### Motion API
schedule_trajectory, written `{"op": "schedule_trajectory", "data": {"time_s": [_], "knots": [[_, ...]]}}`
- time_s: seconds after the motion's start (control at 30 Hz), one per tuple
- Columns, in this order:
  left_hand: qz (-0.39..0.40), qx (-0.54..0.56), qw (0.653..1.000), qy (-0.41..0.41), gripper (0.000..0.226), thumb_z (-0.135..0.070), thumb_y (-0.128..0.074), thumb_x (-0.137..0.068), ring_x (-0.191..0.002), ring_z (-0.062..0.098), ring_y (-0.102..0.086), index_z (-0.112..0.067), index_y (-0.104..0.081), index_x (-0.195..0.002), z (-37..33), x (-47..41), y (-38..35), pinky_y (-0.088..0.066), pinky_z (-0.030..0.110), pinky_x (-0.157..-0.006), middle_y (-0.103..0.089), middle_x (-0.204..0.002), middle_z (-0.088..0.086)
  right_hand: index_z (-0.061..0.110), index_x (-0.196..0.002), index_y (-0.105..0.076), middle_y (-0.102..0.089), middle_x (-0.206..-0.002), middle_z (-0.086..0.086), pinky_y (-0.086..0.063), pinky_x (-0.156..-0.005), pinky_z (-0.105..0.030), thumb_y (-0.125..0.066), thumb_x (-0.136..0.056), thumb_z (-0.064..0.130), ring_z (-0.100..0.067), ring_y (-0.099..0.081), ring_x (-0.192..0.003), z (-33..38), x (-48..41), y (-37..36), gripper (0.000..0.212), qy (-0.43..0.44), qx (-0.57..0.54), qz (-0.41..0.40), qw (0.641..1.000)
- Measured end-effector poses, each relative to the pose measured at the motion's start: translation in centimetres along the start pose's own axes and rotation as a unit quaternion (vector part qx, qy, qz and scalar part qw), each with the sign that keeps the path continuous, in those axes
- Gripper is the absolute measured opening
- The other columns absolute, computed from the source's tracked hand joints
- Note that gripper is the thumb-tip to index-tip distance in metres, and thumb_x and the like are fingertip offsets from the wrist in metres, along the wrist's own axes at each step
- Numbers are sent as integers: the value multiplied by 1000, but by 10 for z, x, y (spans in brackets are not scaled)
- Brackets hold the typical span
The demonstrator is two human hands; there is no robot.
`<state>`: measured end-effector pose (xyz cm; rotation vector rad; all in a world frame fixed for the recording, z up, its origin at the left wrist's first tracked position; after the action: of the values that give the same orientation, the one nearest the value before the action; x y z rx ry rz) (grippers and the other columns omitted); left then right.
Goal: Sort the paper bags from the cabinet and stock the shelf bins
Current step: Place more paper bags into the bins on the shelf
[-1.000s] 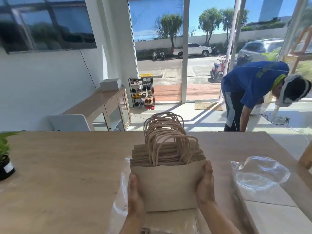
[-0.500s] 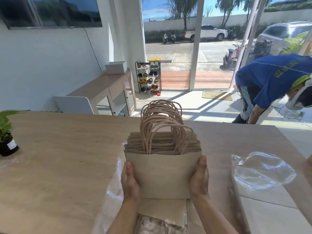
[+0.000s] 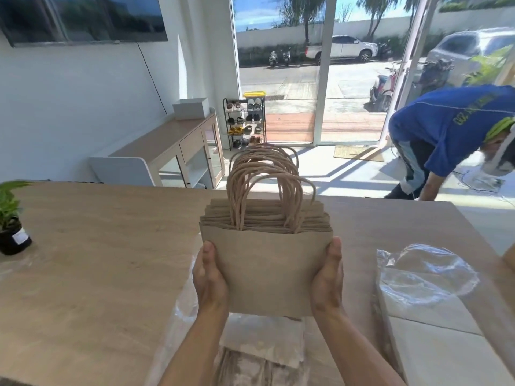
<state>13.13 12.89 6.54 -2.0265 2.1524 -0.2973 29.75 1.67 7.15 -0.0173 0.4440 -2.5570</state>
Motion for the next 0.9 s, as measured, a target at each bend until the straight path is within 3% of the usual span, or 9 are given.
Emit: {"op": "schedule_trajectory", "data": {"time_s": [0.07,0.17,0.23,0.33,0.47,0.53,0.67,0.77,0.9], "knots": [[15,5,1000,-8,42,-58,-46,-92,-106,17,-62,-25,-64,-111,-13,-1,-7,-48,31,-88,-68,-108,-5,47,-87,-73,-72,-95,19,-45,-85,-23,-29,-74,74,2,-63,-96,15,3,0,53,10,-2,3,1000],[46,-2,999,-21,33,-54,-42,-90,-94,7,-60,-30,-64,-99,-37,3,-21,-45,20,-76,-66,-99,-12,39,-90,-69,-69,-98,20,-42,-93,-25,-29,-81,75,4,-60,-101,37,9,7,54,29,15,-37,999],[73,-12,997,-14,27,-53,-42,-92,-91,1,-58,-34,-62,-97,-50,6,-29,-43,20,-77,-63,-98,-17,38,-89,-65,-67,-94,21,-41,-90,-25,-28,-87,72,8,-58,-94,54,15,11,50,42,25,-52,997],[124,-17,992,8,36,-58,-42,-92,-98,11,-58,-34,-63,-108,-60,9,-35,-41,30,-91,-65,-106,-10,32,-90,-64,-69,-95,9,-50,-89,-37,-34,-75,82,-8,-64,-93,70,27,15,61,45,69,-73,994],[182,-38,981,51,61,-76,-42,-80,-101,19,-60,-28,-66,-109,-62,19,-47,-44,37,-90,-66,-109,-5,26,-96,-62,-71,-98,-3,-52,-88,-53,-43,-58,93,-25,-67,-95,94,54,27,79,49,125,-97,986],[223,-46,970,88,77,-87,-45,-67,-99,22,-64,-26,-70,-106,-60,29,-57,-49,44,-94,-70,-106,-3,26,-100,-61,-72,-98,-1,-55,-86,-51,-54,-64,82,-22,-69,-92,107,69,38,67,48,128,-114,984],[288,-50,942,167,81,-91,-51,-55,-95,26,-67,-25,-72,-97,-53,63,-77,-51,48,-93,-73,-103,1,25,-107,-57,-73,-101,0,-59,-79,-42,-76,-70,54,-19,-72,-89,127,105,70,51,46,122,-122,984],[343,-52,913,214,87,-95,-51,-49,-95,27,-67,-26,-73,-96,-47,96,-94,-50,49,-94,-73,-103,2,22,-116,-55,-73,-105,0,-58,-81,-41,-75,-81,31,-18,-72,-92,144,134,95,41,61,131,-154,978],[441,-55,866,232,90,-96,-49,-47,-97,25,-69,-29,-75,-102,-49,156,-120,-49,47,-95,-75,-101,1,32,-111,-57,-73,-105,8,-57,-79,-34,-75,-78,38,-11,-71,-93,168,177,140,37,102,158,-225,956]]}}
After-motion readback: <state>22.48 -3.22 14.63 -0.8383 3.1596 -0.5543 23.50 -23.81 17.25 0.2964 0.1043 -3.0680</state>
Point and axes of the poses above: each hand's wrist, its own x-axis away from the middle knuckle, its own y-axis out of the back of the hand, z = x × y, the point moved 5 cm from there along -x, towards the middle knuckle
